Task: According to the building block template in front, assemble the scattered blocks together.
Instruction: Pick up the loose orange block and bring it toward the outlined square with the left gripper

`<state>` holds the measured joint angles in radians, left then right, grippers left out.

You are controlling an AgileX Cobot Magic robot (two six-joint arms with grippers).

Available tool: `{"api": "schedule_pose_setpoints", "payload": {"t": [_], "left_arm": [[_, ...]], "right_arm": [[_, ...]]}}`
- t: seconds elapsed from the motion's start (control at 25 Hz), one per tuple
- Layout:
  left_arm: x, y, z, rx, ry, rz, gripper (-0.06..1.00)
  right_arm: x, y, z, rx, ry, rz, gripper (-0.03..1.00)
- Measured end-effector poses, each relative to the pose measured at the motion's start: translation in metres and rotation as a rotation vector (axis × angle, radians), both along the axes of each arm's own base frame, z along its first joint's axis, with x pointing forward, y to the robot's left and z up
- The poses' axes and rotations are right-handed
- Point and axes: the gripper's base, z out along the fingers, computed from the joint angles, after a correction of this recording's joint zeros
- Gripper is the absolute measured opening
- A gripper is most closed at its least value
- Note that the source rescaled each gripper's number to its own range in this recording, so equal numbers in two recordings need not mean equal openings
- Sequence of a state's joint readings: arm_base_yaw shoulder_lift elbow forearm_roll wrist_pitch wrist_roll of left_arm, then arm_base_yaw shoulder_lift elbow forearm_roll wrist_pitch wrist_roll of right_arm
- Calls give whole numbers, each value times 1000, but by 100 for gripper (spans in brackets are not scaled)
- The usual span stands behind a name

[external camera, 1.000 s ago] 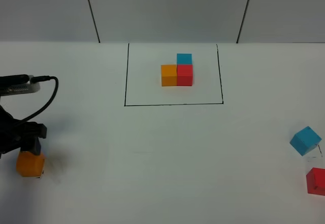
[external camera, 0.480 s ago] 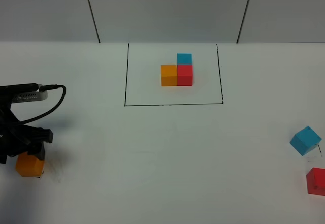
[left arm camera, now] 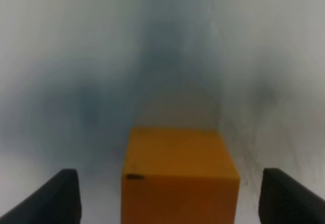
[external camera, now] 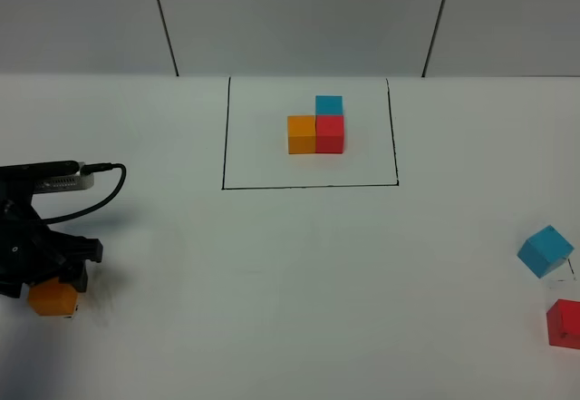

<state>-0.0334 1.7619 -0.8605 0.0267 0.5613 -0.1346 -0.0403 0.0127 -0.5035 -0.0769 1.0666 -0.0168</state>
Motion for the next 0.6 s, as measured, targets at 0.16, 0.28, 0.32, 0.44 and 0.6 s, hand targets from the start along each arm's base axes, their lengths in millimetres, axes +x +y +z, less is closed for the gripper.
{"api": "schedule_pose_setpoints", "payload": {"t": [0.16,0.28,0.32,0.44,0.6], "left_arm": [[1,0,-3,0,-3,1,55],[2,0,-8,0,12,1,48],[2,0,-9,0,17,1,45],[2,0,-10,0,16,1,34],[2,0,-11,0,18,-1,3]], "right_arm": [[0,0,0,0,0,0,9],[0,0,0,0,0,0,9],[0,0,0,0,0,0,9],[0,0,0,0,0,0,9],[0,0,0,0,0,0,9]]}}
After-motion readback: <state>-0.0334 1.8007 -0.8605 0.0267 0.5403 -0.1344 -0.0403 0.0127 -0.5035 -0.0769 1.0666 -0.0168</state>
